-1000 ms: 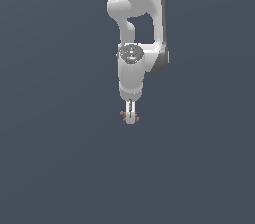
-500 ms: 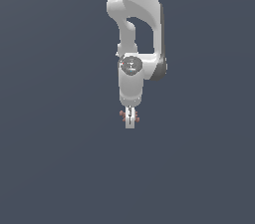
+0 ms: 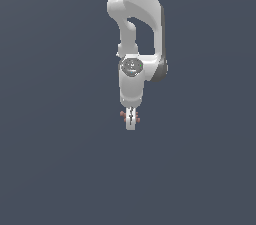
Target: Pick up the object and move it to a goal position.
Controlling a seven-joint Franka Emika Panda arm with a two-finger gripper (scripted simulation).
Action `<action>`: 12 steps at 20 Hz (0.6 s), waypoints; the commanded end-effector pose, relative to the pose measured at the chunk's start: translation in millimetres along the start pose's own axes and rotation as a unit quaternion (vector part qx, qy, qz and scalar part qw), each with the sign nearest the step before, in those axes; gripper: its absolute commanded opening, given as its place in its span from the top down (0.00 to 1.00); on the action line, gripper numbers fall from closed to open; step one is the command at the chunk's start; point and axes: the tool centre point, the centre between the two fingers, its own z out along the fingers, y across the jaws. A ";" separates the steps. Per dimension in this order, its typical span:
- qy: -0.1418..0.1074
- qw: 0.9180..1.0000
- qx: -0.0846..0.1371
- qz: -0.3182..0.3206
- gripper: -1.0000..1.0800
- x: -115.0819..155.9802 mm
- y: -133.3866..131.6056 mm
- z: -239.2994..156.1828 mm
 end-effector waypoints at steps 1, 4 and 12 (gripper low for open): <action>0.000 1.000 0.000 0.000 1.00 0.2 0.3 0.5; 0.000 1.000 0.000 0.000 1.00 0.6 0.1 -0.2; 0.000 1.000 0.000 0.000 1.00 18.8 5.9 -18.7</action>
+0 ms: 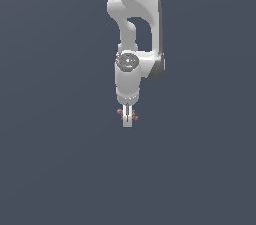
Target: Pick up the object and move it to a goal position.
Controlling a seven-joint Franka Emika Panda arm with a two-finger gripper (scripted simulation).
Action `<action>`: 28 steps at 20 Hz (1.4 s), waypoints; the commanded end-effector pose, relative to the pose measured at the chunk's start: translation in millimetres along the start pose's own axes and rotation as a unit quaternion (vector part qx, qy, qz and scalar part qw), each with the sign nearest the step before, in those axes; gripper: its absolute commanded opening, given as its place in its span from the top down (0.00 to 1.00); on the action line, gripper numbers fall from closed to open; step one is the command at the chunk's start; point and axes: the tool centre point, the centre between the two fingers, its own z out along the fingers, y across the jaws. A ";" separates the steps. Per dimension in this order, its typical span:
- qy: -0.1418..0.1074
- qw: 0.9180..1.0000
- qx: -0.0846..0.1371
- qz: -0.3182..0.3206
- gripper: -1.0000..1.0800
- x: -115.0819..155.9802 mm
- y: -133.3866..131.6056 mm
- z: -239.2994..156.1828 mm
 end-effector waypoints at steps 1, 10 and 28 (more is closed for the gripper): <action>0.000 1.000 0.000 0.000 1.00 9.9 2.7 -10.1; -0.001 1.000 0.000 0.001 1.00 73.4 22.4 -74.7; 0.000 1.000 0.000 0.001 1.00 219.5 60.9 -225.7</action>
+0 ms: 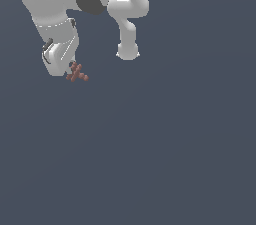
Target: Pick up the object and move it to a goal position.
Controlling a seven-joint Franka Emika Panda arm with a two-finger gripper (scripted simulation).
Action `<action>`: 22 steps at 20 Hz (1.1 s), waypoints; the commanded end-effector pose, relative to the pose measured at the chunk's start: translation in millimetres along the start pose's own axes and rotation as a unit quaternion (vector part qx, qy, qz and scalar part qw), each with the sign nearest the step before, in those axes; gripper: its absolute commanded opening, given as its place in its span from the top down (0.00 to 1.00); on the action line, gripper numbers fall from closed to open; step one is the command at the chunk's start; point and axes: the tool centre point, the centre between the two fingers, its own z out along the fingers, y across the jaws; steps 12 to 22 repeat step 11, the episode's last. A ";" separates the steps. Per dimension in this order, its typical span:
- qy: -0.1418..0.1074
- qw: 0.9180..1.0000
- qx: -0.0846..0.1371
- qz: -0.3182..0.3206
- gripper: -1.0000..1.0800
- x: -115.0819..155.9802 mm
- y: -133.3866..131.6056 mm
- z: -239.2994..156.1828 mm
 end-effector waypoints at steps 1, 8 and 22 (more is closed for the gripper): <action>0.000 1.000 -0.001 -0.001 1.00 14.0 3.3 -15.0; 0.001 1.000 0.000 -0.002 1.00 35.0 5.9 -36.7; 0.001 1.000 0.000 -0.002 1.00 37.0 6.0 -38.6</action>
